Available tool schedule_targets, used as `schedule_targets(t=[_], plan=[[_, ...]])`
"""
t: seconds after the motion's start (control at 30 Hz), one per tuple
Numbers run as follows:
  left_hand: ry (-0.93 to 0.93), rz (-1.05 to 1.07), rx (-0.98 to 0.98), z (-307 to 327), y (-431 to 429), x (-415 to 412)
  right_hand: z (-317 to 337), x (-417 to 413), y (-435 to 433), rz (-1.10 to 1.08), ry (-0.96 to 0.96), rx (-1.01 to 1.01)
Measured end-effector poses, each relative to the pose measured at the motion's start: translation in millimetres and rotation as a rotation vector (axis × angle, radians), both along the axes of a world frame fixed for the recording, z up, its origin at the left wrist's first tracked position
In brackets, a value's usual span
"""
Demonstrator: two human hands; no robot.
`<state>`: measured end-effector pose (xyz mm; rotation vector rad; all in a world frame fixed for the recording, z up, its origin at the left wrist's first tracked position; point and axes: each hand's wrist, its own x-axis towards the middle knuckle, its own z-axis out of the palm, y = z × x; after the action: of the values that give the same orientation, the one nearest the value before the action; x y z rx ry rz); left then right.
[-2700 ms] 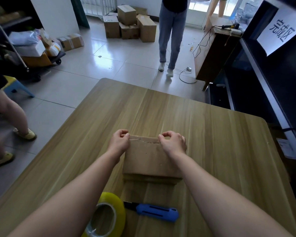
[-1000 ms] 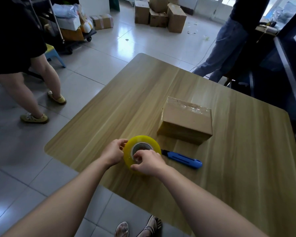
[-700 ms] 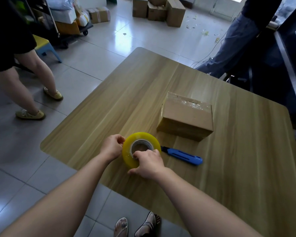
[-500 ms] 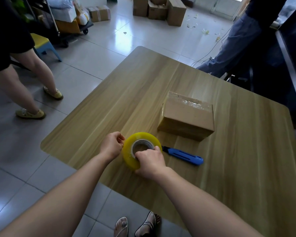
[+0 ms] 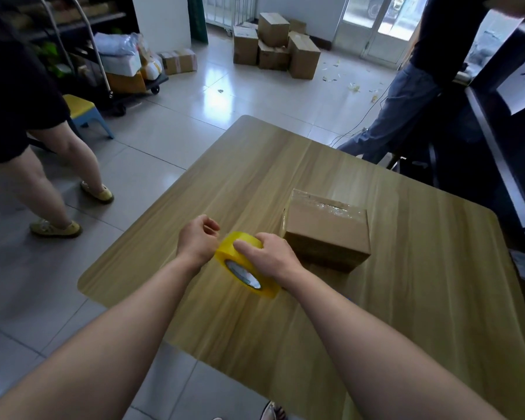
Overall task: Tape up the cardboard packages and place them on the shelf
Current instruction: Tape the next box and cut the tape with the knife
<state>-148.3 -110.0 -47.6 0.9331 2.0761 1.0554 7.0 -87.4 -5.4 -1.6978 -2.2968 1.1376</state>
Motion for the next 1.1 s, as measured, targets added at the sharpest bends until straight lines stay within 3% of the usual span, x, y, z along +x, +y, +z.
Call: schedule_targets(t=[0.17, 0.23, 0.43, 0.73, 0.83, 1.0, 1.1], plan=[[-0.496, -0.041, -0.061, 17, 0, -10, 16, 6, 3, -0.056, 0.032, 0.072], [-0.552, -0.062, -0.095, 25, 1, -13, 21, 9, 2, -0.038, 0.038, 0.094], [-0.389, -0.033, -0.076, 37, 16, -3, 39, 14, 9, -0.029, 0.09, 0.127], [0.217, -0.152, -0.016, 62, 46, 29, 66, 35, 37, -0.041, 0.091, 0.157], [0.208, -0.098, 0.052, 74, 55, 33, 86, 42, 47, -0.061, 0.034, 0.132], [0.091, -0.114, 0.135, 91, 74, 39, 107, 72, 68, -0.101, -0.24, 0.07], [-0.001, -0.093, 0.158, 95, 86, 52, 111, 91, 79, -0.236, -0.061, -0.042]])
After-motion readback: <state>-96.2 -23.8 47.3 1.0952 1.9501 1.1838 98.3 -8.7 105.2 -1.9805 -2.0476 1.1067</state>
